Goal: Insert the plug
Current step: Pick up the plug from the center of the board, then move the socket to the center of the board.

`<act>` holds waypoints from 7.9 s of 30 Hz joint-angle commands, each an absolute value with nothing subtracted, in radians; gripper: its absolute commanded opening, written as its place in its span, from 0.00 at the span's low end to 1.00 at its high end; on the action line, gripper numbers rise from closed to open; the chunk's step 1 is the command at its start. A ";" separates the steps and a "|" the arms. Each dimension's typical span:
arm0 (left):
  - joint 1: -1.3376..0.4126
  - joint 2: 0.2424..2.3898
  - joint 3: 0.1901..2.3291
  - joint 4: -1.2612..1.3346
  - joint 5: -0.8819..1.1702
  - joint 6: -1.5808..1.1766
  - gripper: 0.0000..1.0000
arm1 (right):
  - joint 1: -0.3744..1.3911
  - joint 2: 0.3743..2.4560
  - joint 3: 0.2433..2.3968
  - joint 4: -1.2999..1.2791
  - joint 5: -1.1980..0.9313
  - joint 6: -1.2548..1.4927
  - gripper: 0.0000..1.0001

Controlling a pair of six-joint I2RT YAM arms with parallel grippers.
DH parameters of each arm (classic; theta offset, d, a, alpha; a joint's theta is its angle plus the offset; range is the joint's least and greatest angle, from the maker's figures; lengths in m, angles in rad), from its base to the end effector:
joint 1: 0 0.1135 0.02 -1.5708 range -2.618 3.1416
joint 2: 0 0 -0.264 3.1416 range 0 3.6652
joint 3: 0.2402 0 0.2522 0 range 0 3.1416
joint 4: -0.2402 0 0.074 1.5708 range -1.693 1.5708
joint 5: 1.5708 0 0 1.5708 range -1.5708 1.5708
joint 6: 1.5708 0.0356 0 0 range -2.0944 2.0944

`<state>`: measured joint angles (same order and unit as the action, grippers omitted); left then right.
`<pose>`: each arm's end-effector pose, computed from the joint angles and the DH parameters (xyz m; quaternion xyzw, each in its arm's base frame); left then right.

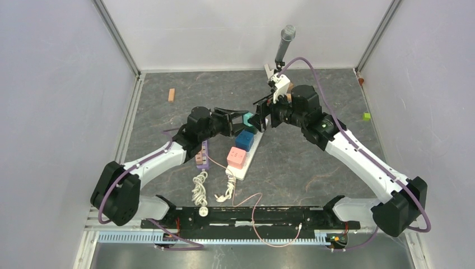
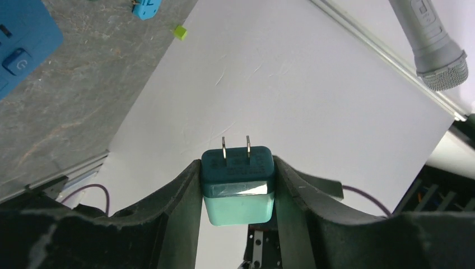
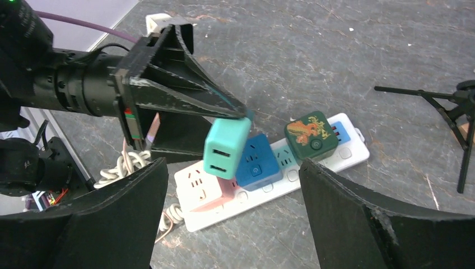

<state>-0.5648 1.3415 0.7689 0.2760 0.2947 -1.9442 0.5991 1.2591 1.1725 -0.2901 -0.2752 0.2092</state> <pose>0.2493 -0.1702 0.2567 -0.4386 0.6690 -0.5959 0.0709 0.2332 0.1709 0.3635 -0.2343 0.7887 0.3233 0.4674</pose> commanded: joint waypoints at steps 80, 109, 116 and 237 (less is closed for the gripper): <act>-0.630 1.680 1.040 -0.295 0.572 -1.044 0.89 | 0.448 1.669 1.055 -0.184 -0.479 0.381 0.00; -0.571 1.182 1.100 -0.655 -0.075 -0.617 1.00 | 0.678 1.528 1.398 -0.805 -0.284 0.125 0.00; -0.568 1.145 1.067 -0.664 -0.102 -0.630 1.00 | 0.745 1.532 1.391 -0.826 -0.238 0.143 0.00; -0.199 1.689 1.059 -0.788 0.090 -0.260 0.02 | 0.557 1.563 1.209 -0.712 -0.287 0.064 0.00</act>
